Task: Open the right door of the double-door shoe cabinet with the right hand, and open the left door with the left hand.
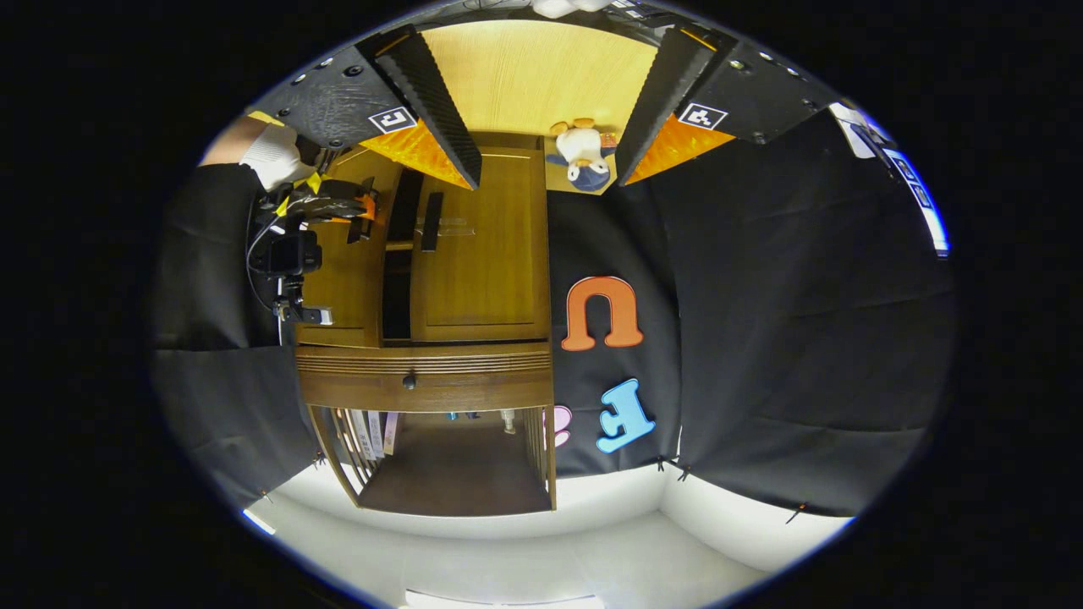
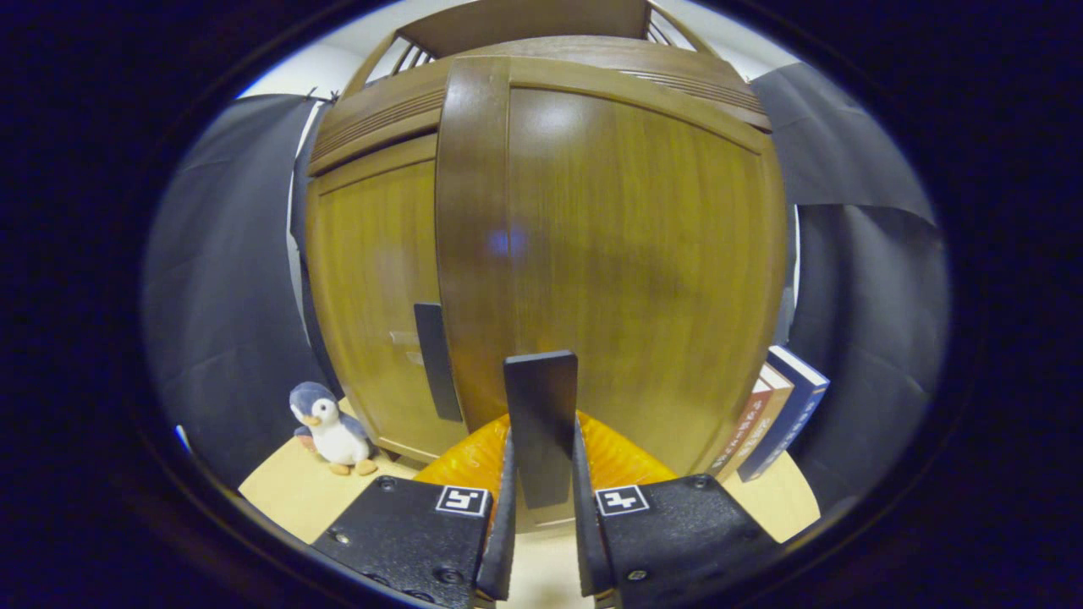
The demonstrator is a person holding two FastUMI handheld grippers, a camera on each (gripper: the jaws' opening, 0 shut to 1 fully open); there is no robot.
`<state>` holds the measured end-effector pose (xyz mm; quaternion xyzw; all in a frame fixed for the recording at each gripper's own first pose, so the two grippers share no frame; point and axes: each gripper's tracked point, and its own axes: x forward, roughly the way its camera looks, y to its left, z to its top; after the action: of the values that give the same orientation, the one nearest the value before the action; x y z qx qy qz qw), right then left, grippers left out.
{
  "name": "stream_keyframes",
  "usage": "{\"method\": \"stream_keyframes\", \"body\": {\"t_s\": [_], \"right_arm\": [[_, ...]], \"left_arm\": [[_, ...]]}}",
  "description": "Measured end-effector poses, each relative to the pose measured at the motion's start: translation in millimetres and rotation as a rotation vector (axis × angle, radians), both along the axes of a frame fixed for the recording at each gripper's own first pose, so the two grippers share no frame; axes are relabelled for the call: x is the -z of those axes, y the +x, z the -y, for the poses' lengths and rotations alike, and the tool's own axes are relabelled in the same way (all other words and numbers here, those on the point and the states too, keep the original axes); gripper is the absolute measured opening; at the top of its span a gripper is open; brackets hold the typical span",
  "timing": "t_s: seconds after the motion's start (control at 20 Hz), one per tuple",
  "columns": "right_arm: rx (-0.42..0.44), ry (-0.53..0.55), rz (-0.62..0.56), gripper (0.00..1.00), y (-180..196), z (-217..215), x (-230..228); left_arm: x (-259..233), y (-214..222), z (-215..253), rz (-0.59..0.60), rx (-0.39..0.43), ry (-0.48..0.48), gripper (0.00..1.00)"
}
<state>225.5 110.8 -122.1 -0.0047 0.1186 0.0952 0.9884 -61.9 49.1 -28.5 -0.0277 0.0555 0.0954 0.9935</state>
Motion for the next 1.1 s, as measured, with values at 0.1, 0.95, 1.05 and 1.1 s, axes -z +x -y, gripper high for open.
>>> {"method": "stream_keyframes", "body": {"t_s": [0.1,0.95,1.05,1.1], "right_arm": [[0.008,0.001,-0.002,0.31,-13,9,0],[0.132,0.013,-0.004,0.17,-90,108,-1],[0.144,0.012,0.002,0.15,-94,122,-2],[0.151,0.013,0.003,0.13,-96,129,-2]], "left_arm": [[1,-4,0,-0.002,0.014,0.0,0.96],[9,-6,47,0.007,0.204,-0.027,0.96],[6,0,55,0.014,0.222,-0.037,1.0],[6,2,58,0.018,0.23,-0.039,0.96]]}}
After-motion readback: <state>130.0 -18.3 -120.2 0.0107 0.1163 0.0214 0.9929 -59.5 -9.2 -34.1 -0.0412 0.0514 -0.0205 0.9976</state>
